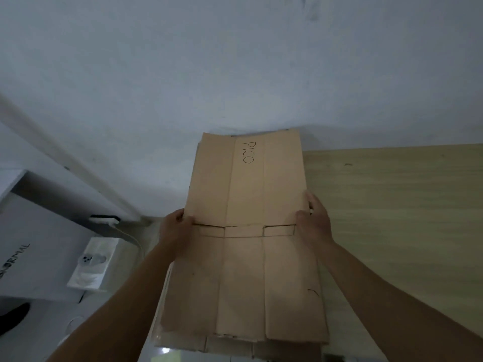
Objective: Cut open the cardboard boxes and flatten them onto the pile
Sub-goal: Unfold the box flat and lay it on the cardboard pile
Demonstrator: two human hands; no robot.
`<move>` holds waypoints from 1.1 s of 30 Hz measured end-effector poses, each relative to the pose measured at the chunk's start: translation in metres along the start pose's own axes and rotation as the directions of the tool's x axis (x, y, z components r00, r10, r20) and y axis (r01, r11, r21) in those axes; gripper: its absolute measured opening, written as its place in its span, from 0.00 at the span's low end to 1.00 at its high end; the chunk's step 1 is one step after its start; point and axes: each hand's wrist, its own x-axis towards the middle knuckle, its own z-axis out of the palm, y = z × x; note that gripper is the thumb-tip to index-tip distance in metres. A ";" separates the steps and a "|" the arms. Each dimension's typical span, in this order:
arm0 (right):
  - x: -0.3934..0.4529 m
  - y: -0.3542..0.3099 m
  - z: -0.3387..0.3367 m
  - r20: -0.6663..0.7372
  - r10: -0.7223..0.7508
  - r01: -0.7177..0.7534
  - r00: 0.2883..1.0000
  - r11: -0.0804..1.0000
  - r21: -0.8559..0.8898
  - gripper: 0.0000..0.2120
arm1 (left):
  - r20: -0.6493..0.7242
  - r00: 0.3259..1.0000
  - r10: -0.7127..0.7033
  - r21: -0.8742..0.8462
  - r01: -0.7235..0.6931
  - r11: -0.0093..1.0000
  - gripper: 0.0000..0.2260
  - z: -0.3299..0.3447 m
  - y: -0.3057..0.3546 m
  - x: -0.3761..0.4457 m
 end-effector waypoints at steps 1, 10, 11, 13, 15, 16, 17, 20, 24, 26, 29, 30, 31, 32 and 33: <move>0.001 0.002 0.007 -0.016 -0.004 0.003 1.000 0.996 -0.084 0.30 | -0.005 1.000 0.006 0.060 -0.006 0.998 0.10 0.005 -0.007 0.006; 0.023 0.026 0.044 0.040 -0.012 0.029 0.999 0.890 -0.455 0.40 | -0.105 0.993 -0.060 0.280 0.088 0.956 0.33 0.044 -0.026 0.033; 0.026 0.027 0.048 0.036 -0.026 0.040 0.999 0.861 -0.506 0.39 | -0.074 0.995 -0.071 0.291 0.090 0.953 0.36 0.048 -0.031 0.036; 0.030 0.029 0.056 0.033 -0.034 0.047 0.999 0.804 -0.593 0.38 | -0.034 0.994 -0.104 0.298 0.109 0.948 0.38 0.053 -0.037 0.041; 0.032 0.034 0.064 0.027 -0.035 0.045 0.999 0.771 -0.635 0.38 | -0.039 0.994 -0.105 0.321 0.112 0.940 0.38 0.055 -0.041 0.045; 0.032 0.036 0.066 0.028 -0.033 0.043 0.999 0.763 -0.645 0.38 | -0.042 0.994 -0.101 0.327 0.110 0.939 0.38 0.055 -0.041 0.047; 0.032 0.037 0.067 0.028 -0.031 0.042 0.999 0.760 -0.649 0.38 | -0.042 0.995 -0.096 0.335 0.104 0.937 0.38 0.054 -0.041 0.047; 0.031 0.034 0.064 0.030 -0.054 0.061 0.998 0.769 -0.637 0.39 | -0.051 0.998 -0.046 0.441 0.064 0.895 0.37 0.051 -0.035 0.044; 0.016 0.023 0.046 0.045 -0.151 0.147 0.987 0.776 -0.613 0.37 | -0.077 0.985 0.156 0.585 -0.082 0.807 0.32 0.058 -0.011 0.027; 0.008 0.021 0.028 0.013 -0.245 0.198 0.969 0.749 -0.632 0.35 | -0.003 0.965 0.263 0.598 -0.209 0.774 0.29 0.070 0.009 0.015; -0.003 0.026 -0.013 -0.054 -0.422 0.286 0.905 0.697 -0.657 0.34 | 0.100 0.900 0.424 0.549 -0.405 0.731 0.28 0.100 0.049 -0.011; -0.006 0.029 -0.030 -0.078 -0.462 0.298 0.883 0.682 -0.668 0.33 | 0.126 0.873 0.471 0.533 -0.460 0.710 0.27 0.112 0.063 -0.022; -0.009 0.032 -0.050 -0.095 -0.497 0.304 0.863 0.659 -0.688 0.32 | 0.148 0.842 0.519 0.516 -0.513 0.686 0.26 0.125 0.076 -0.034; -0.011 0.034 -0.071 -0.114 -0.528 0.300 0.842 0.633 -0.714 0.30 | 0.170 0.808 0.565 0.502 -0.564 0.655 0.26 0.138 0.089 -0.047; -0.014 0.038 -0.094 -0.134 -0.553 0.288 0.822 0.606 -0.741 0.30 | 0.194 0.766 0.613 0.482 -0.619 0.620 0.26 0.153 0.103 -0.060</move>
